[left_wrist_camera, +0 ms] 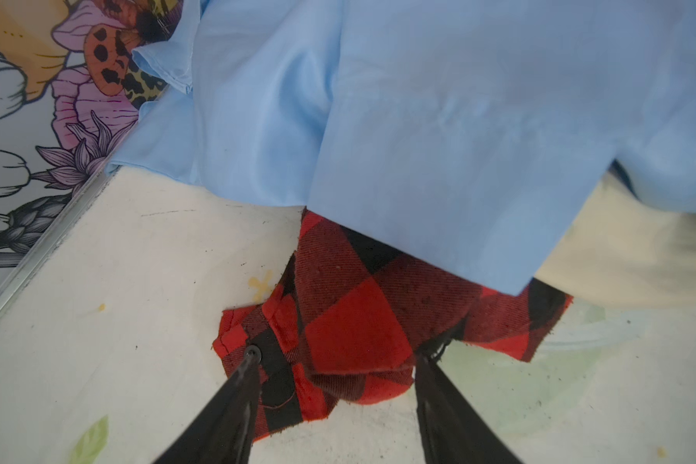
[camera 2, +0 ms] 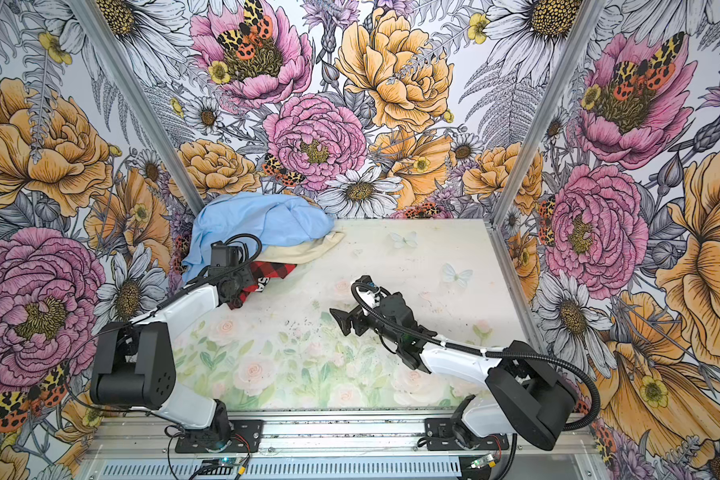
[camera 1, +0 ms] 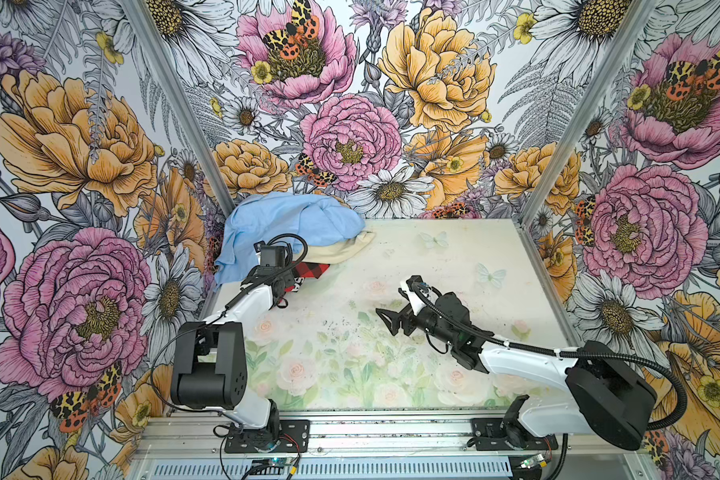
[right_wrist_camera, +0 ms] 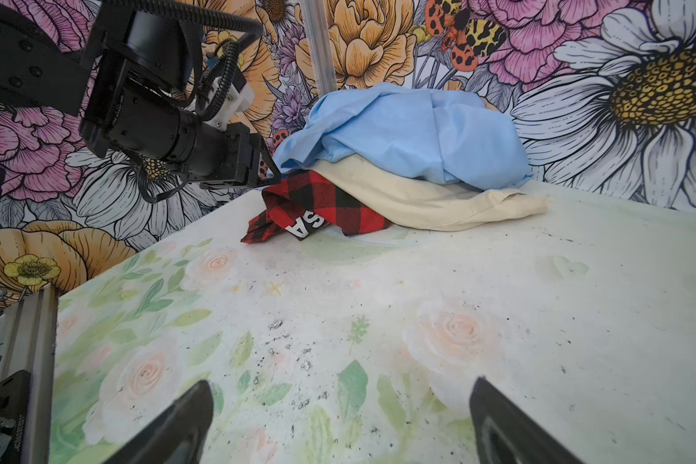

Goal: Pick out a specific cloth from the pile
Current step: 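Grasp the red plaid shirt with the left gripper and pull it out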

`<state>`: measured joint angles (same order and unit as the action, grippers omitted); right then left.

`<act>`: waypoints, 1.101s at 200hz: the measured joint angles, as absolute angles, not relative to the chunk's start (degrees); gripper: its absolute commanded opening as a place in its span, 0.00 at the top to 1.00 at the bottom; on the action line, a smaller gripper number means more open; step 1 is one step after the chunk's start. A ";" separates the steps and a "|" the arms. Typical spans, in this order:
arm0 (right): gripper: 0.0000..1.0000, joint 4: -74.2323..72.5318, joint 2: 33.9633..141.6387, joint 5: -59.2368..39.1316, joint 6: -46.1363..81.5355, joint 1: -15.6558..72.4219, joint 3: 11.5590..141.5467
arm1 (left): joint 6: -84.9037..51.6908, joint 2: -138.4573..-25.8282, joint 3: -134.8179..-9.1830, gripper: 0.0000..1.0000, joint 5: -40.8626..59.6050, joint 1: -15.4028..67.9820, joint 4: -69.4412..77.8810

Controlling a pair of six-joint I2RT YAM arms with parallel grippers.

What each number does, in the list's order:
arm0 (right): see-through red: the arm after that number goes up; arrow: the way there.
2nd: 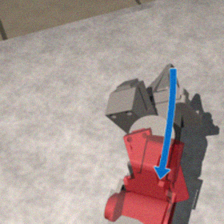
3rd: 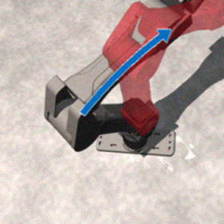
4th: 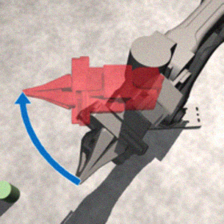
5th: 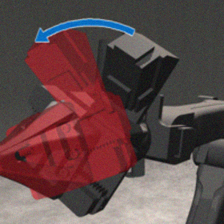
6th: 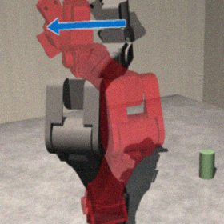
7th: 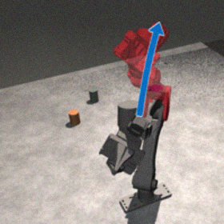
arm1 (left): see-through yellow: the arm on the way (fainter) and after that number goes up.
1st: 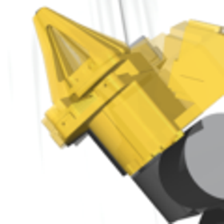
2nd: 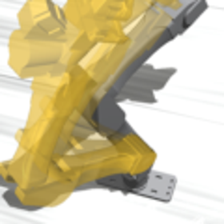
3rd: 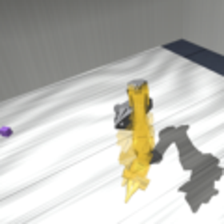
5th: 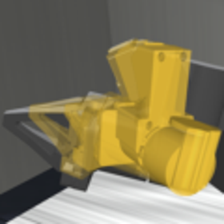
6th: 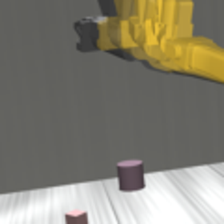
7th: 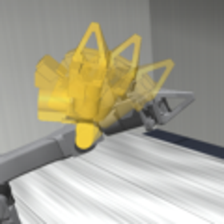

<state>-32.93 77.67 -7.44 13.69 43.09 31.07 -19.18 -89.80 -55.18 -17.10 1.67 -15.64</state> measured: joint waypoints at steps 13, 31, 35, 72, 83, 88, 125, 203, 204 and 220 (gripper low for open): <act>0.01 -32.91 77.67 -7.42 13.65 43.07 31.07 | -19.14 -91.46 -55.57 0.42 -16.82 1.30 -15.66; 0.01 -32.91 77.67 -7.40 13.43 43.07 31.07 | -19.16 -93.27 -55.79 0.42 -15.99 0.89 -15.68; 0.00 -32.91 77.67 -7.40 13.37 43.07 31.07 | -19.16 -93.58 -55.88 0.43 -15.84 0.80 -15.70; 0.00 -32.91 77.67 -7.33 12.38 43.05 31.07 | -19.46 -96.20 -58.74 0.55 -14.06 0.51 -15.86; 0.00 -32.91 77.71 -7.22 12.29 43.05 31.07 | -19.44 -96.97 -59.66 0.58 -13.23 0.51 -15.84; 0.00 -32.88 77.76 -7.20 12.16 43.05 31.07 | -19.55 -97.27 -60.01 0.61 -12.93 0.51 -15.84; 0.00 -32.86 78.15 -7.16 11.79 42.35 31.07 | -19.79 -98.48 -60.82 0.90 -11.20 0.51 -15.88; 0.00 -32.86 78.19 -6.94 12.47 39.53 31.07 | -19.62 -88.23 -66.02 1.00 -10.31 3.01 -21.78; 0.00 -32.86 78.22 -6.94 12.49 39.40 31.07 | -19.62 -88.18 -66.37 1.00 -10.28 3.03 -21.96; 0.00 -32.84 78.56 -6.72 13.82 37.85 31.07 | -19.57 -88.66 -76.47 1.00 -9.69 3.18 -27.53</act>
<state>-32.84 78.56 -6.72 13.82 37.85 31.07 -19.57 -88.66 -76.47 -9.69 3.18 -27.53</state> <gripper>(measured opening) 0.995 0.057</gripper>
